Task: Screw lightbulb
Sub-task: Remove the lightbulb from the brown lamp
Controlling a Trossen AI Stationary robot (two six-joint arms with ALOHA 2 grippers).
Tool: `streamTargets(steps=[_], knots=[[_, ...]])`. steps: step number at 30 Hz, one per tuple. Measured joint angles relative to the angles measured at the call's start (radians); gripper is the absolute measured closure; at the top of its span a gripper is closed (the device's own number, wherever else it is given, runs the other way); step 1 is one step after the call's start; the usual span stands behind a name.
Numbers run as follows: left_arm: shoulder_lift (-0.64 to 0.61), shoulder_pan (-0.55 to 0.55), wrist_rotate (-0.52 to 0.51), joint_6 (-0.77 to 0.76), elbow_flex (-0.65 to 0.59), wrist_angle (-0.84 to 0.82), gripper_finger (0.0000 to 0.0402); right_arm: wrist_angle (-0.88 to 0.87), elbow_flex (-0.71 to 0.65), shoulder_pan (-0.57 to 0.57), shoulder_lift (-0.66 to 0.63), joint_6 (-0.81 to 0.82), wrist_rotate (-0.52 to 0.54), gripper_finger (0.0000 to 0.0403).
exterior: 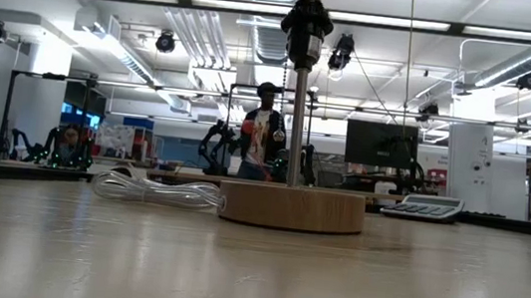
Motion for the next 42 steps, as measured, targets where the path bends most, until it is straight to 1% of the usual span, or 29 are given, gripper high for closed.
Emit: streamTargets(steps=[20,37,42], knots=[[0.000,0.000,-0.013,-0.038,0.000,-0.039,0.0402,0.019,-0.009,-0.003,0.000,-0.006,0.005,0.0403],[0.000,0.000,-0.018,-0.059,0.000,-0.055,0.0402,-0.031,-0.010,-0.003,-0.001,0.087,0.000,0.0403],[0.000,0.000,-0.063,-0.091,0.000,-0.094,0.0402,-0.044,-0.022,-0.003,-0.001,0.124,-0.003,0.0403]])
